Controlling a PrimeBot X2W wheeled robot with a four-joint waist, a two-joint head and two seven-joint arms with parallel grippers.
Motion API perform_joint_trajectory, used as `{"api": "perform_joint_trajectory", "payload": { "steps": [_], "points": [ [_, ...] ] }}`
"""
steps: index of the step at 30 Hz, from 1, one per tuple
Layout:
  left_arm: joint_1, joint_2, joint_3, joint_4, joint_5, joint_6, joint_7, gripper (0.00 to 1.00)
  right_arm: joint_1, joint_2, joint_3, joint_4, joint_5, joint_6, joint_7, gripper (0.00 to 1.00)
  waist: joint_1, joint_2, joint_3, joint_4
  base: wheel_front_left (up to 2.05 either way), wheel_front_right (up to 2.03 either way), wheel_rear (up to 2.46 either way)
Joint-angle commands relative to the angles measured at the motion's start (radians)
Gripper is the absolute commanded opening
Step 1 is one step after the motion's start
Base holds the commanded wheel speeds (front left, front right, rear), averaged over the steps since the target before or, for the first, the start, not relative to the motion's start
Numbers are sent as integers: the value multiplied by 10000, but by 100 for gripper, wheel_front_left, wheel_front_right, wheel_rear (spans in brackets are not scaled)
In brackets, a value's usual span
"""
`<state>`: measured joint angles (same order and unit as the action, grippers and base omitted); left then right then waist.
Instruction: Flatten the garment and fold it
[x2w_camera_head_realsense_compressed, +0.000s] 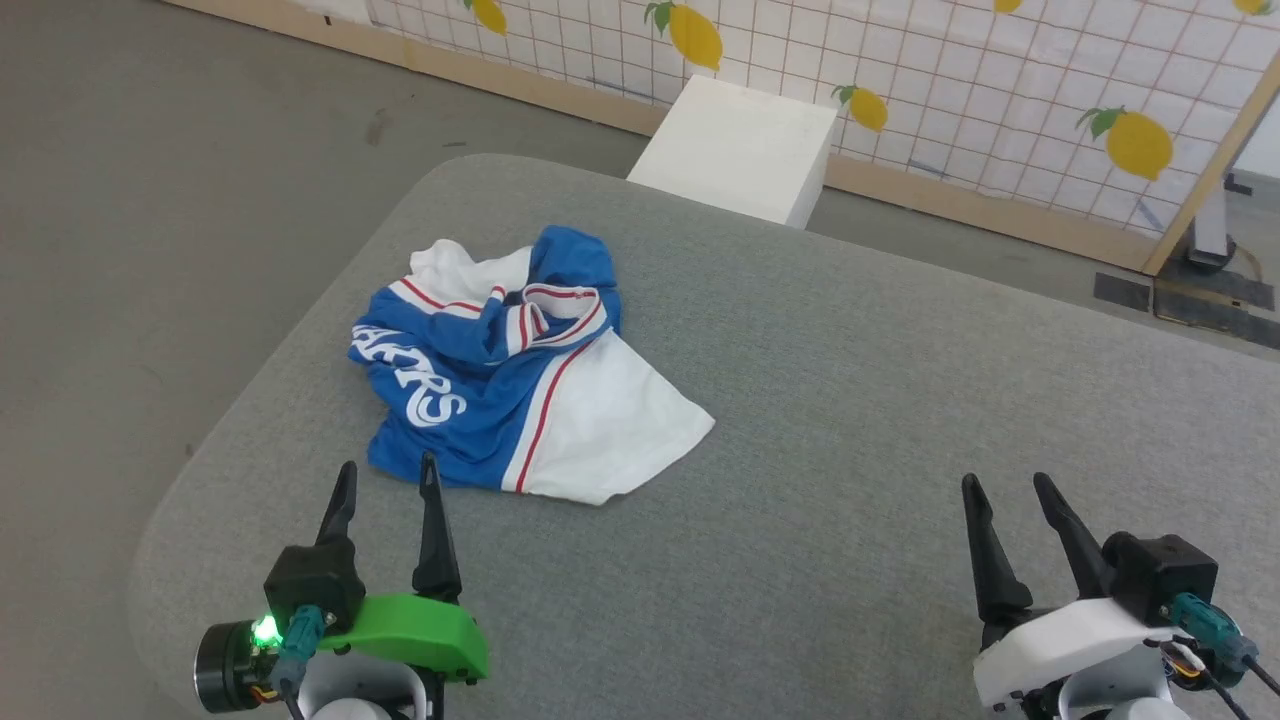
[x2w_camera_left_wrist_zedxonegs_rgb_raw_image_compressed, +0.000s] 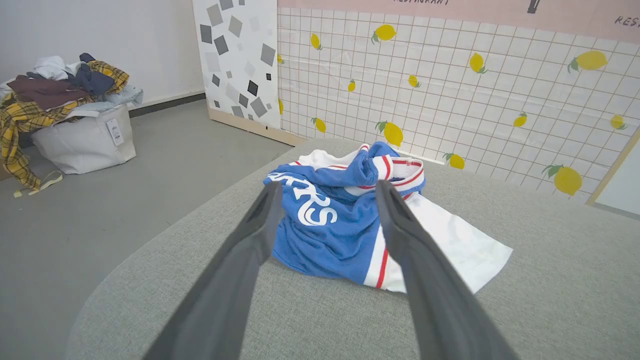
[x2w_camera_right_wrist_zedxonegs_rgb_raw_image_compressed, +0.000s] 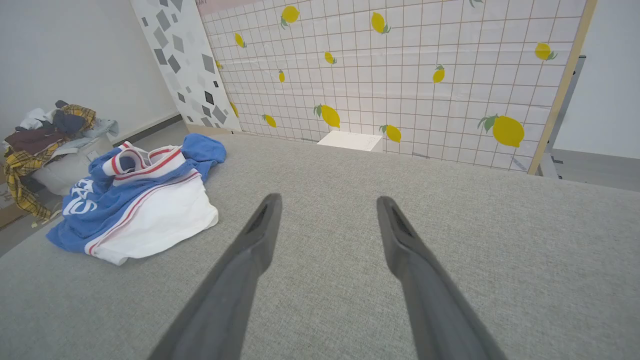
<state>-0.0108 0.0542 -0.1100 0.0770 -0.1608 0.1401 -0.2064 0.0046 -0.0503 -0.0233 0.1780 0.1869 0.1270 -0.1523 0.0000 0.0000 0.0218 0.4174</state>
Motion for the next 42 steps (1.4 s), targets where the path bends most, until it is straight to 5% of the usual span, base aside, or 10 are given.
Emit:
{"api": "perform_joint_trajectory", "payload": {
  "steps": [1, 32, 37, 42],
  "points": [
    [194, -33, -37, 48, -107, 88, -114, 100, 155, 1, -22, 46, 89, 30, -119, 100, 0, 0, 14, 55, 0, 0, 0],
    [86, -40, -198, 233, -726, 474, -554, 100, 102, 1, -154, 175, 486, 37, -299, 100, 0, 0, 255, 623, 0, 0, 0],
    [-994, 38, -225, 683, -1255, -312, -467, 100, -48, 1, -95, -35, 365, 37, -158, 100, 0, 0, 470, 349, 0, 0, 0],
    [-3353, 398, 32, 1666, -2315, -1333, 860, 100, -331, 1, -168, -518, 83, 37, 132, 100, 0, 0, 1191, -327, 0, 0, 0]
  ]
}}
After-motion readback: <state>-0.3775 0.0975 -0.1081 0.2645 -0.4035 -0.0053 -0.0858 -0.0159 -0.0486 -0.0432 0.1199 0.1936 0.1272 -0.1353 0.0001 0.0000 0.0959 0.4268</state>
